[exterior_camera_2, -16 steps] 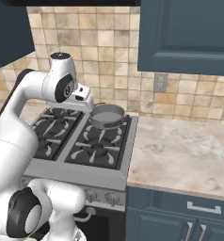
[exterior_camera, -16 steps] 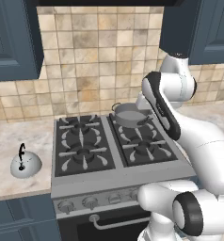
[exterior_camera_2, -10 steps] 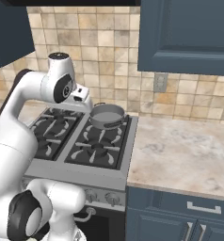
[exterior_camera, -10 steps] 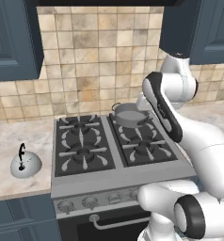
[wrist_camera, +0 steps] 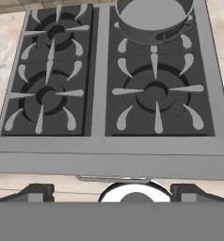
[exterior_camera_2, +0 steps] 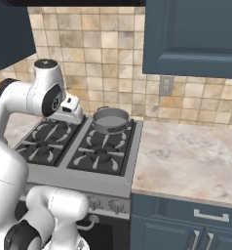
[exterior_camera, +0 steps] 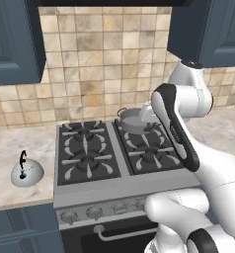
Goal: Pick the kettle from the counter and place it on a stove burner. Then turn the burner on.
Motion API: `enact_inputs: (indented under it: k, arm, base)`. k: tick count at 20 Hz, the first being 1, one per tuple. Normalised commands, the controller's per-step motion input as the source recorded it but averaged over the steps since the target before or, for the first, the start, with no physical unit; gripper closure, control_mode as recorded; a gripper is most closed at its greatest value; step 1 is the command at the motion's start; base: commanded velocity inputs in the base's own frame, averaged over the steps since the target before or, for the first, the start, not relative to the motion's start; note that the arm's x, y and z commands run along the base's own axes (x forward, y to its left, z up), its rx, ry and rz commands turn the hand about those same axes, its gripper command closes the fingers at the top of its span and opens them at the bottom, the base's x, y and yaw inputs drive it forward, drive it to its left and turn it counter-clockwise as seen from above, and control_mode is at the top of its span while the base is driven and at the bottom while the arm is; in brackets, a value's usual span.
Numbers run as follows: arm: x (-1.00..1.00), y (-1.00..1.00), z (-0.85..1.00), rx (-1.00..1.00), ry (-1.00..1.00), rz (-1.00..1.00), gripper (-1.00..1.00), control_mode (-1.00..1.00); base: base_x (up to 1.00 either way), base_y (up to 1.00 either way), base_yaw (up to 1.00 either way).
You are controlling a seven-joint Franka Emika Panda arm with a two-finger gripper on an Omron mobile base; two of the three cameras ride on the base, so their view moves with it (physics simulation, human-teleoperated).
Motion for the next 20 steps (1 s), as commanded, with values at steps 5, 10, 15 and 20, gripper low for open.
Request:
enact_inputs:
  k: [5, 10, 15, 20]
  arm:
    - [-0.18, 0.71, 0.00, 0.09, 0.00, 0.00, -1.00, -1.00]
    - [-0.04, 0.72, 0.01, 0.05, 0.00, 0.00, -1.00, -1.00]
    - [0.00, 0.68, 0.04, 0.04, 0.00, 0.00, -1.00, -1.00]
    - [0.00, 0.67, 0.00, 0.04, 0.00, 0.00, -1.00, -1.00]
  base:
    - [0.00, 0.00, 0.00]
    - [0.00, 0.00, 0.00]
    - [0.00, 0.00, 0.00]
    - [0.00, 0.00, 0.00]
